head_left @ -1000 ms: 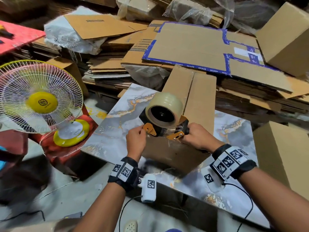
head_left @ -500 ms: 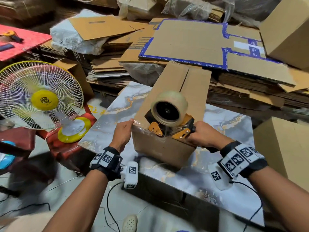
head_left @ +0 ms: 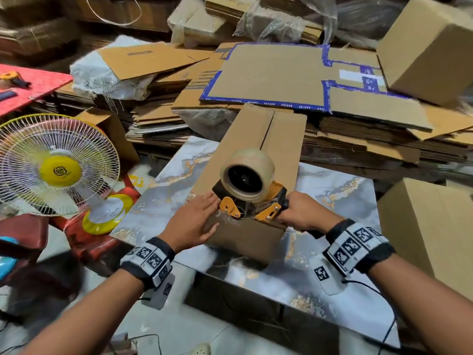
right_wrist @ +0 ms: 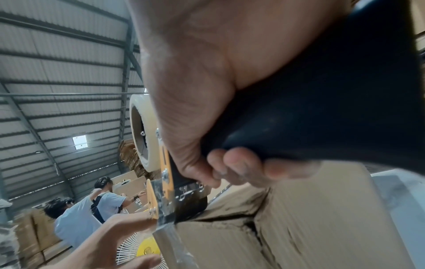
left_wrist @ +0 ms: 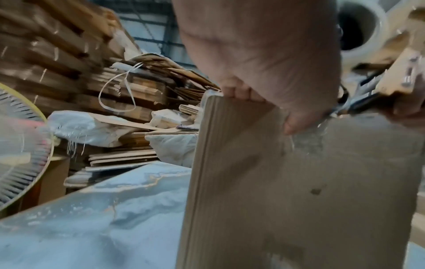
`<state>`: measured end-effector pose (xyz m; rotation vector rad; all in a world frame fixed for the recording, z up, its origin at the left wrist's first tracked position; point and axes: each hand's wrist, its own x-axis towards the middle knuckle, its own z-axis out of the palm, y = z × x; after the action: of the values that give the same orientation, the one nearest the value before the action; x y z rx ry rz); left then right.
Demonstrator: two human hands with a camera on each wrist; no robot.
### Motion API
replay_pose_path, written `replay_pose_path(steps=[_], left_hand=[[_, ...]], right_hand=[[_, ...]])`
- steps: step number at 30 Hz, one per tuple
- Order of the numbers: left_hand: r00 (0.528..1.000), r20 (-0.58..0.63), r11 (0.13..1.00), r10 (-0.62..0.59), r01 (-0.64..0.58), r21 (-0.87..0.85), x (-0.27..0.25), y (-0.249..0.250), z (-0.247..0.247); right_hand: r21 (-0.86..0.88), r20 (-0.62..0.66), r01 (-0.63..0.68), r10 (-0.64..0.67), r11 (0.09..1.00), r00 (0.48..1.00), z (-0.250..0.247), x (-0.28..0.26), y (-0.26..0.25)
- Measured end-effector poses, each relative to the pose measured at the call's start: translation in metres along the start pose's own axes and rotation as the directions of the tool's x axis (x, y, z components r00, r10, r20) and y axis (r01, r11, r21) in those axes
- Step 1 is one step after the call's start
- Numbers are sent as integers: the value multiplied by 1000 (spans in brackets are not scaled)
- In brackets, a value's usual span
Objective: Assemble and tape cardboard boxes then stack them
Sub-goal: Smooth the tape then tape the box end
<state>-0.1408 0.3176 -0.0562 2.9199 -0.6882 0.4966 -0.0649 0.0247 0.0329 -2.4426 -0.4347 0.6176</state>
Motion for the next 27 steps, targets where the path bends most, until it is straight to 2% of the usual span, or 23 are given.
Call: replay_pose_path(steps=[3, 5, 8, 13, 18, 20, 22, 24, 27], left_hand=[[984, -170, 998, -49, 40, -52, 5, 3, 4], [970, -224, 994, -97, 84, -65, 5, 5, 7], [970, -200, 989, -139, 126, -76, 3, 1, 11], [975, -159, 988, -154, 150, -33, 6, 4, 15], [977, -74, 972, -200, 208, 113, 12, 30, 13], [987, -5, 980, -163, 163, 115, 17, 44, 14], [996, -3, 994, -87, 87, 69, 25, 61, 14], [998, -47, 999, -44, 44, -9, 34, 75, 14], [993, -109, 998, -46, 40, -58, 40, 81, 14]], right_hand=[[26, 18, -26, 26, 999, 999, -1, 3, 0], [17, 44, -27, 26, 999, 999, -4, 2, -2], [-29, 59, -33, 34, 999, 998, -22, -7, 5], [-124, 34, -125, 131, 984, 991, -56, -36, 49], [-322, -29, -9, 0, 947, 1000, -48, -38, 56], [-334, -36, 12, -25, 942, 999, -47, -37, 56], [-333, -34, 13, -26, 943, 999, -47, -38, 57], [-330, -38, 19, -34, 944, 999, -47, -41, 56], [-316, -54, 23, -42, 949, 998, -44, -44, 55]])
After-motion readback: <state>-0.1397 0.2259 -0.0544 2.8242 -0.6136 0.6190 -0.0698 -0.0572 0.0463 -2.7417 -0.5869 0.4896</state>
